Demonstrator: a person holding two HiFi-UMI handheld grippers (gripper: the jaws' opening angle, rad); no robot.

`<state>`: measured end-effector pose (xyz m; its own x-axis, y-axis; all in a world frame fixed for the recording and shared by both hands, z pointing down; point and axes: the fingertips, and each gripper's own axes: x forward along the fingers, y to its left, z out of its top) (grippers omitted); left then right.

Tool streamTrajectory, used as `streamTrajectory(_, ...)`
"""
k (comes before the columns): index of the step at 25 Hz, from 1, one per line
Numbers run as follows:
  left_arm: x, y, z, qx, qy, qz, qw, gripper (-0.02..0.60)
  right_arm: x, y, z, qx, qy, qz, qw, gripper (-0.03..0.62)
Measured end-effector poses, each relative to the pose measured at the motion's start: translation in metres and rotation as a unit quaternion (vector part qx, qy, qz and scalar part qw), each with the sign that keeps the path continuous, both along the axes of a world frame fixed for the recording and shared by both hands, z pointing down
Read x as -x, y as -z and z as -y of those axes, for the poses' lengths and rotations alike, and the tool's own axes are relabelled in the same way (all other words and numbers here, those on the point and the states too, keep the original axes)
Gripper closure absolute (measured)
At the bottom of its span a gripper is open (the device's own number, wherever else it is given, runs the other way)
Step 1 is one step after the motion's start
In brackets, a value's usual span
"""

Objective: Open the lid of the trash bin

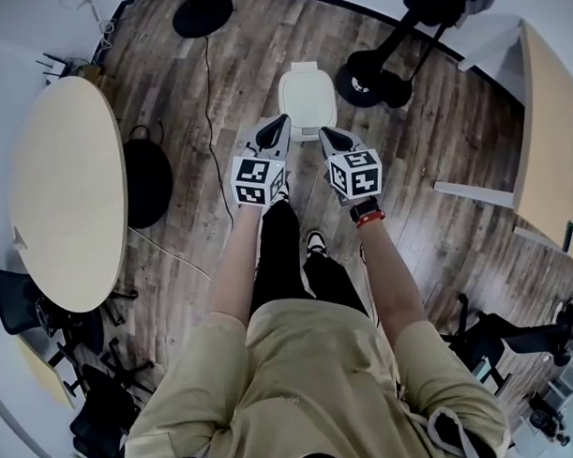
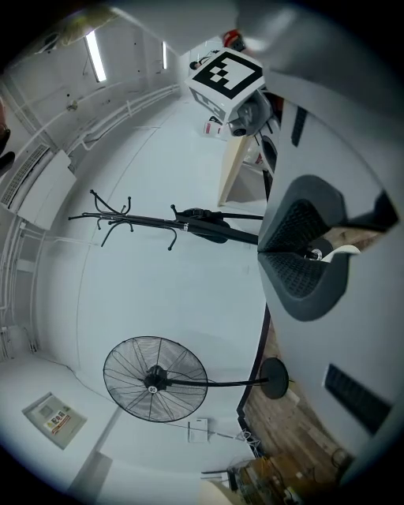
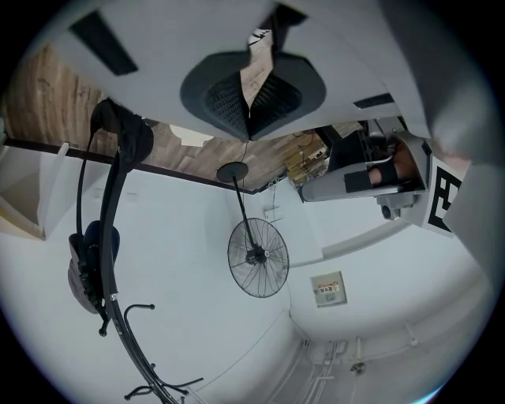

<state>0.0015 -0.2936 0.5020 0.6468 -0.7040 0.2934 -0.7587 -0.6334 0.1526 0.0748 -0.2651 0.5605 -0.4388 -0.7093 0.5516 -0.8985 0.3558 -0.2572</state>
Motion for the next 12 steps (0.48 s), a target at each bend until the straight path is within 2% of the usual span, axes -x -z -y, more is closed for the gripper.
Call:
streamTrajectory(6, -0.01, -0.061, 0.04, 0.003, -0.028, 0.009, 0.9996, 0.558, -0.009, -0.074, 0.028, 0.033, -0.003, -0.003, 0.999, 0.579)
streamTrajectory(12, -0.007, -0.124, 0.065, 0.017, -0.039, 0.012, 0.999, 0.558, -0.002, -0.148, 0.043, 0.063, 0.0, 0.0, 0.998, 0.579)
